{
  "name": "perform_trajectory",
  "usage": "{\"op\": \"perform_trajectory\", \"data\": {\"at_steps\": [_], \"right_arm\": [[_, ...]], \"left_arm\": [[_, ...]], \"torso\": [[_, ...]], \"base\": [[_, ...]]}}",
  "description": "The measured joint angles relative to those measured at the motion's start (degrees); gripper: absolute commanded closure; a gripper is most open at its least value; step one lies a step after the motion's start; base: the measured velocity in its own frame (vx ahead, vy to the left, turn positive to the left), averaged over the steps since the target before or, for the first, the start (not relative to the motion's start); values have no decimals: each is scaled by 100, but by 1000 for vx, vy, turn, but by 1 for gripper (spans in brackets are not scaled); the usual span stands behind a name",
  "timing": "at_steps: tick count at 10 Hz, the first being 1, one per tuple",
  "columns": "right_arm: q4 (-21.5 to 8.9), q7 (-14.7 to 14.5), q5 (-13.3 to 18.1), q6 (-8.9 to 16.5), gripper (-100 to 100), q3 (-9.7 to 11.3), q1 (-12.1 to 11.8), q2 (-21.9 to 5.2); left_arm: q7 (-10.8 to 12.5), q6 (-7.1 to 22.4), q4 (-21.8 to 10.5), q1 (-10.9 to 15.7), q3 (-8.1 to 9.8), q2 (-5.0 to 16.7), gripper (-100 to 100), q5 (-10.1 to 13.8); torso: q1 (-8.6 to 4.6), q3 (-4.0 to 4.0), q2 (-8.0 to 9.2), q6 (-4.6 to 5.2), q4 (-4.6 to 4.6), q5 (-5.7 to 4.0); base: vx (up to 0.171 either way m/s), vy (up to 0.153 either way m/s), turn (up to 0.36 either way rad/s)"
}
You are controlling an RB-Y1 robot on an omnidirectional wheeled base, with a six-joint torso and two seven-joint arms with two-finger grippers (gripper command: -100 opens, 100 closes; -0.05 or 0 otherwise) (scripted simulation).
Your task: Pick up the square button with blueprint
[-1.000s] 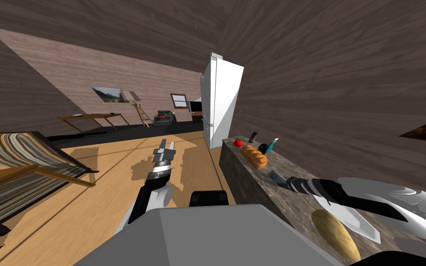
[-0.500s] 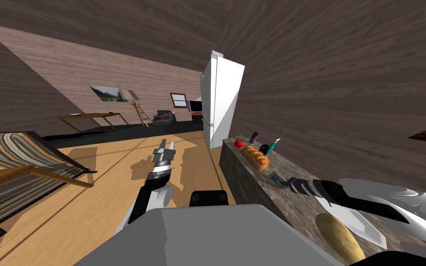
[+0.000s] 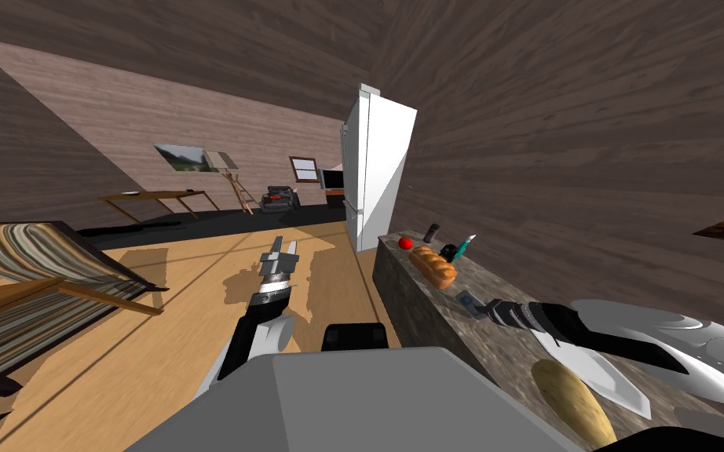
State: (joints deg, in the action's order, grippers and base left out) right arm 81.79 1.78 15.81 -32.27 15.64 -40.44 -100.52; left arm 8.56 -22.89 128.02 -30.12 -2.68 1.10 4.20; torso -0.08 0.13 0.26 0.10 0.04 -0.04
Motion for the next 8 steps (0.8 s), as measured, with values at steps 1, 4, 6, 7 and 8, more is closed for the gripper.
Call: {"op": "perform_trajectory", "data": {"at_steps": [1,4,6,7,8], "right_arm": [[10,143,93,-8,100,-37,23,-23],[70,571,420,4,100,-100,159,-70],[121,834,585,14,100,-192,186,-124],[174,950,639,39,100,-259,159,-171],[182,974,646,46,0,-266,156,-177]], "left_arm": [[0,0,0,0,0,0,0,0],[0,0,0,0,0,0,0,0],[0,0,0,0,0,0,0,0],[0,0,0,0,0,0,0,0],[0,0,0,-1,0,0,0,0]], "torso": [[4,4,6,1,2,0],[8,4,2,-2,5,3],[10,5,3,0,5,4],[14,5,3,0,5,4],[15,1,-5,2,4,4]], "base": [[-76,-13,10],[-58,-17,16],[-61,-14,15],[-24,-3,6],[0,0,0]]}}
